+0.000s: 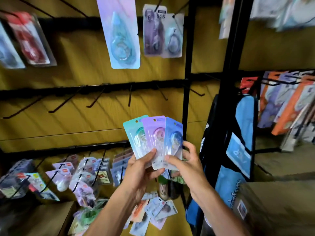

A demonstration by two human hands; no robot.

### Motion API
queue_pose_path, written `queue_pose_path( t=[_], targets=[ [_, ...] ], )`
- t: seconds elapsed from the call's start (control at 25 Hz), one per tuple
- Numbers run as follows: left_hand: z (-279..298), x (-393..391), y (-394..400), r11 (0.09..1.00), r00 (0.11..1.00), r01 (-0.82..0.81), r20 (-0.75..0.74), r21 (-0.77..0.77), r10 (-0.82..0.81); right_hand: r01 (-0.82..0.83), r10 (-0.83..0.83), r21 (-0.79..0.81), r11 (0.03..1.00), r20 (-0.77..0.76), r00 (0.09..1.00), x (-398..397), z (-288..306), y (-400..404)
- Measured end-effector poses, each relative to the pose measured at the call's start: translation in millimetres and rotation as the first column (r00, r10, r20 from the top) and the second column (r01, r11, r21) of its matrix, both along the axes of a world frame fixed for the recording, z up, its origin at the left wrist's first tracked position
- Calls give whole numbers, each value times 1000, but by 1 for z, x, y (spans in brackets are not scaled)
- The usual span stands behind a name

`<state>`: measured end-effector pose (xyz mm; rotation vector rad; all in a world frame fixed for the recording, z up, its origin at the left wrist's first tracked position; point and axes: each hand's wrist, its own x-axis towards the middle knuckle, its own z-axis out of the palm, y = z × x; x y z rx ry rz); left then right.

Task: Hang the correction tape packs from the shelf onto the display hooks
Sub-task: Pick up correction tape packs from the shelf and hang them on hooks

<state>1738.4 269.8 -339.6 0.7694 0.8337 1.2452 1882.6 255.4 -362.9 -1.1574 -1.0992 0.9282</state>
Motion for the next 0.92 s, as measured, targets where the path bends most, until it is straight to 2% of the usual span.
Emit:
queue_pose_path(
  t=[0.16,0.32,0.6,0.92],
  targets=[
    [19,18,13,999,997,-22,76,27,20,305,-326,246,920,49,944,11,17,-6],
    [22,24,19,998,991,-57,118,18,55,421,-465,368,829,36,885,17,44,-11],
    [14,21,14,999,995,-42,92,22,40,479,-523,257,839,143,840,14,49,-11],
    [16,12,16,998,991,-57,126,32,52,507,-509,164,846,-30,860,2,62,7]
  ],
)
